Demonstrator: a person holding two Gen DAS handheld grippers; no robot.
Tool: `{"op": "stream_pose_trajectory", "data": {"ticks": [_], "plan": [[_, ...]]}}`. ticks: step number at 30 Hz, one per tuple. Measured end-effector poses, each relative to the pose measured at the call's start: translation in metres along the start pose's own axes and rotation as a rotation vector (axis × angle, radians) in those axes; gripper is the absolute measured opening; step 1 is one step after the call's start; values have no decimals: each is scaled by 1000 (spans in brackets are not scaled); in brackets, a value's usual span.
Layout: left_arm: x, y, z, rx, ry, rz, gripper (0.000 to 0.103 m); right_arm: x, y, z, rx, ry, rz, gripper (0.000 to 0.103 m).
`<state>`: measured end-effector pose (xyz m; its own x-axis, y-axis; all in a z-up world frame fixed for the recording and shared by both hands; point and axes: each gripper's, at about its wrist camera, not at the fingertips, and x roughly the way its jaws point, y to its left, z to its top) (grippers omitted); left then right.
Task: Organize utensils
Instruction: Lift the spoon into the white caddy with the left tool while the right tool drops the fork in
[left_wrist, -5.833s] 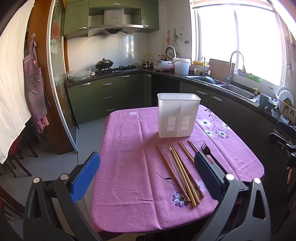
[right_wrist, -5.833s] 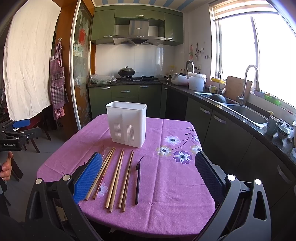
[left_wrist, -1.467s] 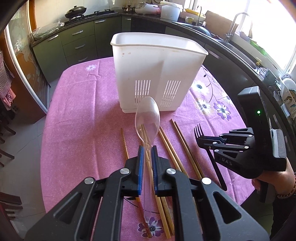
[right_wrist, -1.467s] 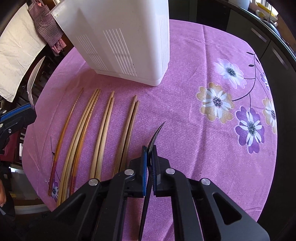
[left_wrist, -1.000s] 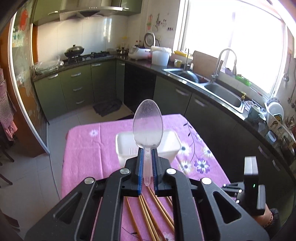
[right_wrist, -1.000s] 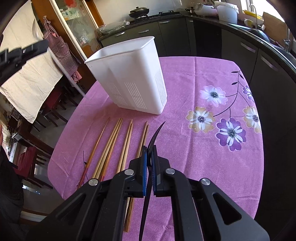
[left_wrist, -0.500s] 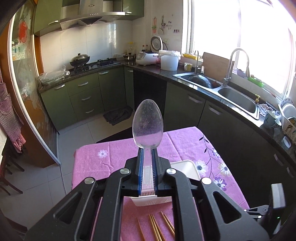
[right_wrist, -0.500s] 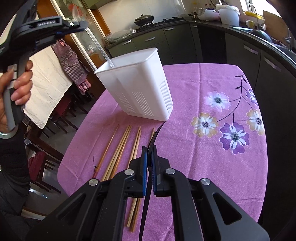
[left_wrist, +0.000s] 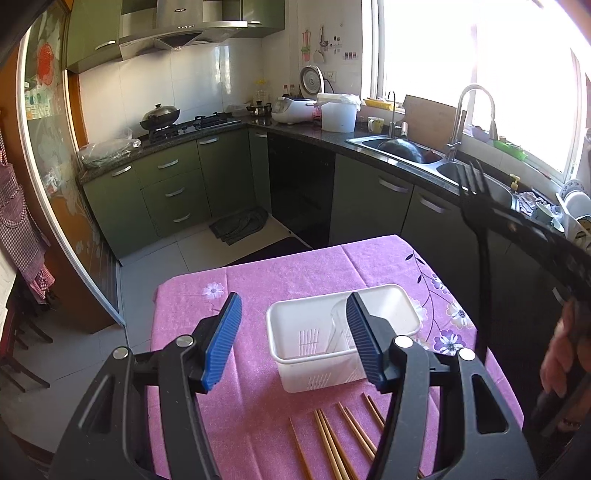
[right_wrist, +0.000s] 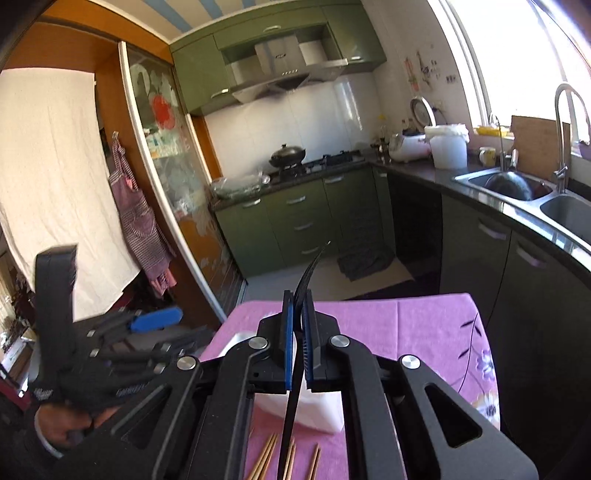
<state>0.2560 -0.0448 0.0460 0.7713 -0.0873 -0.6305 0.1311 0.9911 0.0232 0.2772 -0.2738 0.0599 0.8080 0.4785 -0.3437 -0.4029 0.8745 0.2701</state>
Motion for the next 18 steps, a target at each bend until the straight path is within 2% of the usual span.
{"op": "stream_pose_trajectory", "data": {"ticks": [2, 4, 7, 10, 15, 16, 18], "plan": [[-7, 1, -6, 8, -1, -8, 57, 16, 6, 11, -12, -59, -57, 5], [-12, 3, -11, 9, 6, -14, 57, 35, 8, 16, -14, -80, -92, 5], [-15, 6, -19, 9, 20, -26, 57, 66, 13, 10, -63, -81, -157, 5], [-17, 8, -27, 3, 33, -48, 58, 90, 12, -5, -91, -55, -177, 5], [-17, 10, -38, -3, 56, -61, 60, 88, 8, -38, -96, -55, -155, 6], [-17, 11, -40, -4, 61, -62, 60, 83, 8, -41, -100, -59, -154, 11], [-17, 11, -45, -5, 70, -65, 60, 70, 12, -49, -125, -62, -162, 13]]}}
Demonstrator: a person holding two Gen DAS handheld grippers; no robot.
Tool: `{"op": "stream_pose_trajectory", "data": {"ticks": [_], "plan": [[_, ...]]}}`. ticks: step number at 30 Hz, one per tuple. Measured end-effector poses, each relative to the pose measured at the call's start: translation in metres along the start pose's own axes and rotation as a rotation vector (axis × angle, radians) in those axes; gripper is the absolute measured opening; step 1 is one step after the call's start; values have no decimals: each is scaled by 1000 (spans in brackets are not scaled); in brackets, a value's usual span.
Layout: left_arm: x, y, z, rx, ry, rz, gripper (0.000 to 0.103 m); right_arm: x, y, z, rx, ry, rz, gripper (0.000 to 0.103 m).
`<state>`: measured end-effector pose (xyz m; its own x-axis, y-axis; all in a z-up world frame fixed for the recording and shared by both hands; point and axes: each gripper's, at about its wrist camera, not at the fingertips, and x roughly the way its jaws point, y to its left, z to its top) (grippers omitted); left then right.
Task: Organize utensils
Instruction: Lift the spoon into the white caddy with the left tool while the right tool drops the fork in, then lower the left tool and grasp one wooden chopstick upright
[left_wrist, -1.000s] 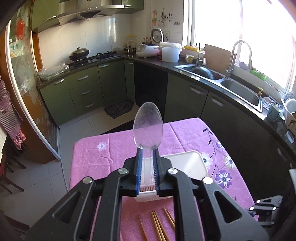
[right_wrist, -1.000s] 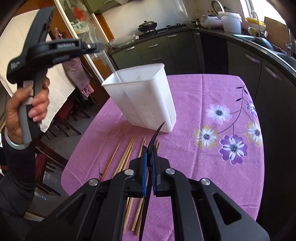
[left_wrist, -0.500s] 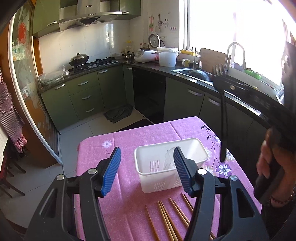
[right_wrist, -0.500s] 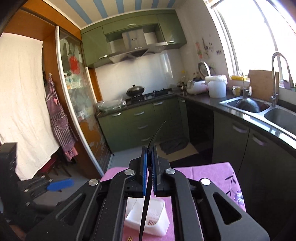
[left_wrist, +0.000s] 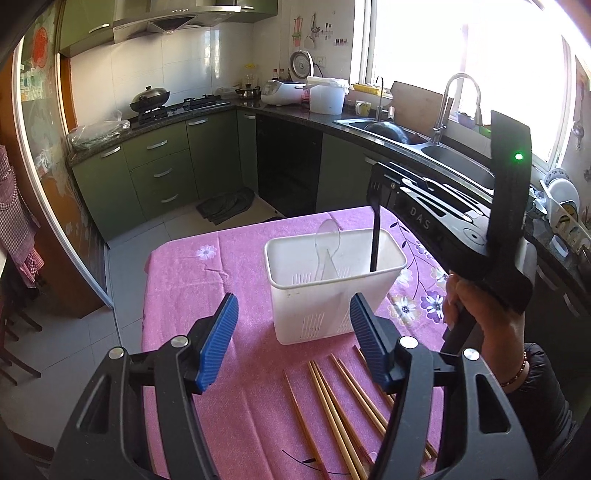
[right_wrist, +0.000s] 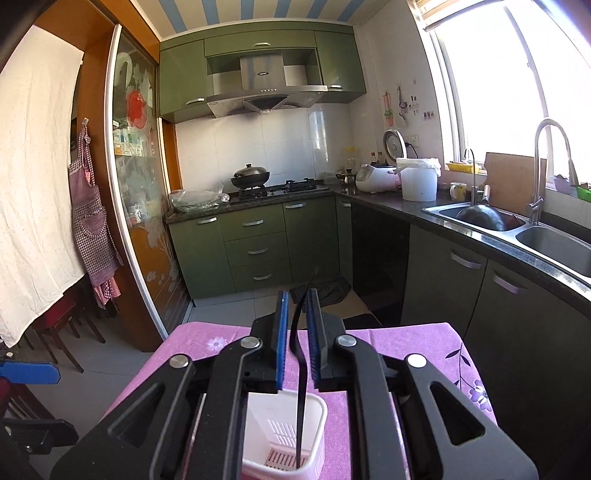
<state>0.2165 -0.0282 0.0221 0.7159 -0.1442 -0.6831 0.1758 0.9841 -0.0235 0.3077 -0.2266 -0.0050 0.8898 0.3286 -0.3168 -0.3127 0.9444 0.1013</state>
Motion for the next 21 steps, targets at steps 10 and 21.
{"op": "stream_pose_trajectory", "data": {"ticks": [10, 21], "plan": [[15, -4, -36, -40, 111, -11, 62, -74, -4, -10, -77, 87, 21, 23], [108, 9, -104, -111, 462, 99, 60, -101, -48, -96, -178, 453, -2, 23]]}}
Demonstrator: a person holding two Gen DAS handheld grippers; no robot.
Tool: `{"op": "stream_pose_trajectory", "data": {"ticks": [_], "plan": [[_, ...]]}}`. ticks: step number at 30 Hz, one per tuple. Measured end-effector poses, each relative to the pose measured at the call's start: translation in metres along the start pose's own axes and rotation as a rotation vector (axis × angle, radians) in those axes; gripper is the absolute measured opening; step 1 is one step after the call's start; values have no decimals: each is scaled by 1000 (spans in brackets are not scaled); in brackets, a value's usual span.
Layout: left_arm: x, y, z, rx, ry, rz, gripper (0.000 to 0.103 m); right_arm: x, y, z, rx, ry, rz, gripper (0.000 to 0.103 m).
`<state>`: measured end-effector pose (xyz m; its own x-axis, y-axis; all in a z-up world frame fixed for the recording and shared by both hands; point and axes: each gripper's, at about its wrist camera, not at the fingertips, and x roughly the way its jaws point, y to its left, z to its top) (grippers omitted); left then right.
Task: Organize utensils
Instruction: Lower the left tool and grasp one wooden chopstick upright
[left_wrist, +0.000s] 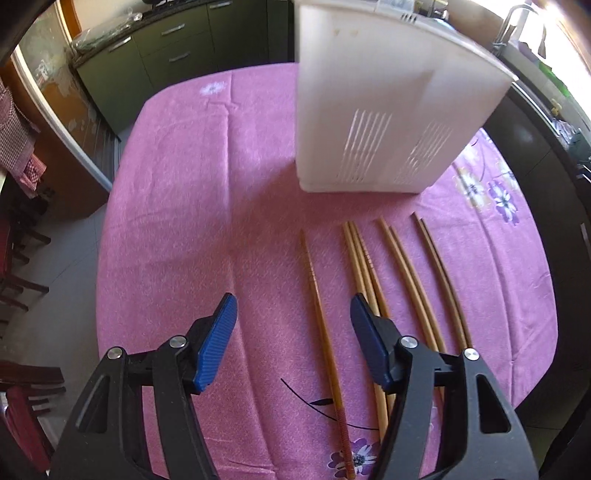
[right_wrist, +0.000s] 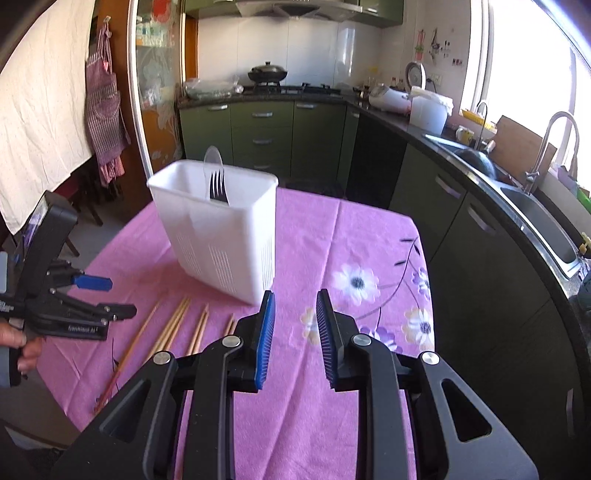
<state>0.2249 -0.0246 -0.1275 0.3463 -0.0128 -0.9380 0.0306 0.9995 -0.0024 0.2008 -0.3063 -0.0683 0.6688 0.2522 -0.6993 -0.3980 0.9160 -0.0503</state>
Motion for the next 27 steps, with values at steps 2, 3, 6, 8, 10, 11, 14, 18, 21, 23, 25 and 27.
{"op": "stream_pose_trajectory", "data": {"ticks": [2, 3, 6, 8, 10, 11, 14, 18, 21, 23, 25, 27], "plan": [[12, 0, -1, -8, 34, 13, 58, 6, -5, -10, -4, 32, -8, 23], [16, 0, -1, -12, 55, 10, 54, 9, -8, -14, -2, 46, -7, 23], [28, -1, -2, -26, 112, -8, 43, 17, -12, -21, 0, 76, -2, 23], [31, -4, -3, -18, 124, -1, 36, 21, -13, -21, 6, 90, 13, 23], [33, -7, -4, -11, 131, 2, 35, 24, -13, -21, 5, 99, 20, 31], [32, -9, -4, -8, 130, 7, 34, 26, -12, -21, 4, 101, 22, 32], [33, -19, -6, -2, 138, -4, 26, 27, -9, -20, -4, 105, 22, 32], [33, -29, -6, 11, 146, -7, 8, 28, -7, -19, -12, 113, 23, 32], [34, -31, -5, 9, 146, -17, 7, 29, -6, -21, -16, 123, 23, 32], [34, -31, -4, 3, 141, -22, 7, 29, -6, -22, -15, 131, 29, 32], [25, -23, -3, -1, 117, -29, 7, 31, -5, -24, -17, 145, 40, 32], [14, -18, -4, -2, 88, -38, 7, 35, -3, -25, -17, 169, 54, 32]]}}
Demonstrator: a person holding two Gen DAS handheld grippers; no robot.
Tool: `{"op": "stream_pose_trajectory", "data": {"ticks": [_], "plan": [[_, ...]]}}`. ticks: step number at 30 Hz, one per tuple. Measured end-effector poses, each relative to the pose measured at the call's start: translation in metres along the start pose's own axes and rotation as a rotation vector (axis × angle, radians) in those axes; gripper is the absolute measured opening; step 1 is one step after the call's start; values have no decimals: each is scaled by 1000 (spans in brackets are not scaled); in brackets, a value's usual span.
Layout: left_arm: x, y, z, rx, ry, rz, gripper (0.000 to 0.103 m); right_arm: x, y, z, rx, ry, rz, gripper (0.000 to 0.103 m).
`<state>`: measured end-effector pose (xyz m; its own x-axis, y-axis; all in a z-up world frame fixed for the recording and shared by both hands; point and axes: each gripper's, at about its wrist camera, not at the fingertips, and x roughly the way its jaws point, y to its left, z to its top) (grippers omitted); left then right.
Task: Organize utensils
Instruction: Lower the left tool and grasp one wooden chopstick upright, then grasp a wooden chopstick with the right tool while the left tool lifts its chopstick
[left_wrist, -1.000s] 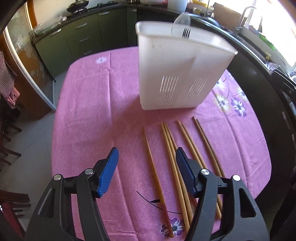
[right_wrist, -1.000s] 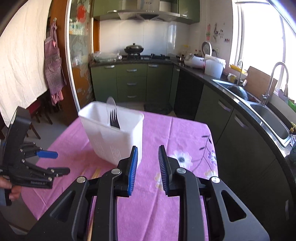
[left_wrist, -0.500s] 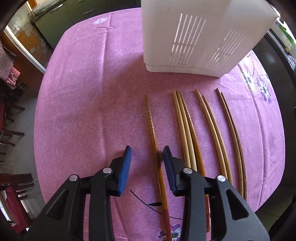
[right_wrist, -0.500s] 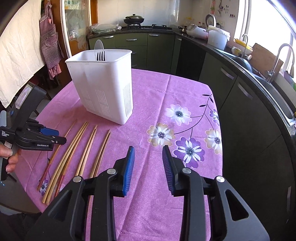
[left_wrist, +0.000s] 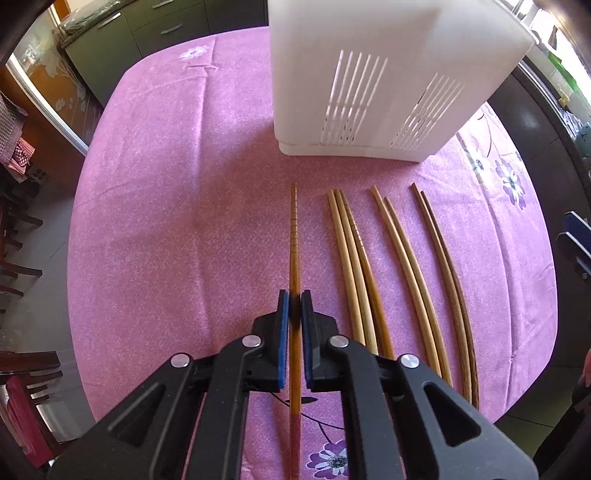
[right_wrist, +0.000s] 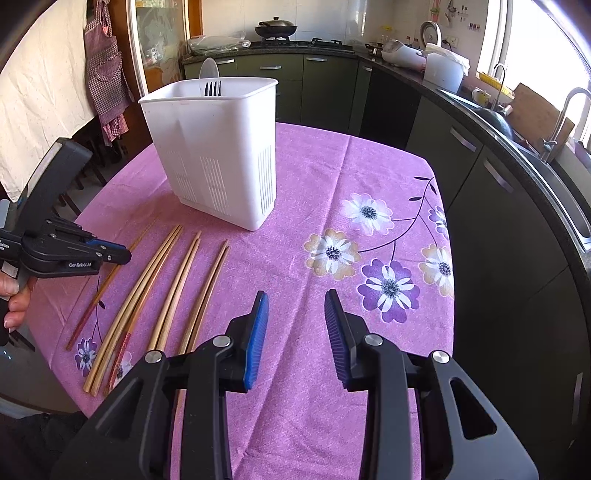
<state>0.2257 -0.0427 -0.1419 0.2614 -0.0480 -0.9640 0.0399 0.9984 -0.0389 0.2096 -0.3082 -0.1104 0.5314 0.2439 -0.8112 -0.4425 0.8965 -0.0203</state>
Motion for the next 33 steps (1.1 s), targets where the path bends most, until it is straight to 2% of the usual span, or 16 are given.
{"op": "stream_pose_trajectory", "data": {"ticks": [7, 14, 18, 28, 33], "plan": [[-62, 8, -6, 20, -158, -18, 7, 19, 12, 4, 0, 75, 67, 35], [-107, 14, -19, 51, -289, -17, 7, 58, 28, 16, 28, 210, 176, 34], [-117, 16, -28, 59, -318, -23, 7, 79, 38, 23, 25, 270, 195, 21], [-123, 23, -36, 76, -350, -30, 7, 96, 53, 32, -12, 323, 143, 17], [-122, 25, -38, 80, -351, -35, 7, 98, 65, 28, -27, 352, 147, 17]]}}
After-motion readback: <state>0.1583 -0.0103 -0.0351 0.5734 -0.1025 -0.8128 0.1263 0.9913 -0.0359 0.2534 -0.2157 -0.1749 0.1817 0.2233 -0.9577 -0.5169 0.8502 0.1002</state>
